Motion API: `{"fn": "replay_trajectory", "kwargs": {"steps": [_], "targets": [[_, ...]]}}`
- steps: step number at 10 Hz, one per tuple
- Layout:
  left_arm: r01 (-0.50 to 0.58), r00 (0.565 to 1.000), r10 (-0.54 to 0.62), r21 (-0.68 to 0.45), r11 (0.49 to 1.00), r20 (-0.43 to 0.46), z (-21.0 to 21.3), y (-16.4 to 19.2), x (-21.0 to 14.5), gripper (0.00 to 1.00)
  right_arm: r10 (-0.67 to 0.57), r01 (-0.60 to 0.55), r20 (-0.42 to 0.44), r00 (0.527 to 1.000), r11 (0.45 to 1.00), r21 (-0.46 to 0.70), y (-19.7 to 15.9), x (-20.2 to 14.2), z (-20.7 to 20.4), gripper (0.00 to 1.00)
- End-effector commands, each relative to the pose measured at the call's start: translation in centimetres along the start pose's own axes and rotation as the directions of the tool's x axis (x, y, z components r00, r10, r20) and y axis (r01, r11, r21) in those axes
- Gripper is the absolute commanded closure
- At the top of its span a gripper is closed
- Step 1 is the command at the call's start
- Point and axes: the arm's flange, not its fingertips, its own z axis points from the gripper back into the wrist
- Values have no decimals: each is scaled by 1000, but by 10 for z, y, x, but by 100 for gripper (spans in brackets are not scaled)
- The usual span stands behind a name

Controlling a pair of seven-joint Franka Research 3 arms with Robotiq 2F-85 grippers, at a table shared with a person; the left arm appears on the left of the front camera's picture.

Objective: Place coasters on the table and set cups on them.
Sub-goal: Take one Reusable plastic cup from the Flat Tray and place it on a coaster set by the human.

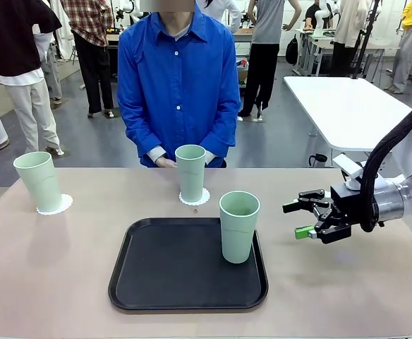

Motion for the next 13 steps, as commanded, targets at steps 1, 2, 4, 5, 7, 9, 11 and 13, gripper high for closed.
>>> {"fn": "replay_trajectory", "kwargs": {"steps": [1,2,4,5,7,9,11,13], "targets": [[6,1000,-6,-9,1000,1,2,-1,-2,0,8,-8,-6,1000,1000,17,2,1,2,0],[6,1000,-6,-9,1000,1,2,-1,-2,0,8,-8,-6,1000,1000,17,2,1,2,0],[6,1000,-6,-9,1000,1,2,-1,-2,0,21,-21,-13,1000,1000,22,-6,-9,-6,0],[6,1000,-6,-9,1000,1,2,-1,-2,0,28,-28,-13,1000,1000,1,-12,-14,-10,0],[6,1000,-6,-9,1000,1,2,-1,-2,0,42,-42,9,999,999,6,-17,-25,-15,0],[6,1000,-6,-9,1000,1,2,-1,-2,0,42,-43,18,999,999,8,-20,-31,-21,0],[6,1000,-6,-9,1000,1,2,-1,-2,0,23,-23,36,999,1000,-5,-24,-33,-30,0],[6,1000,-6,-9,1000,1,2,-1,-2,0,24,-25,39,999,999,21,-29,-32,-45,0]]}}
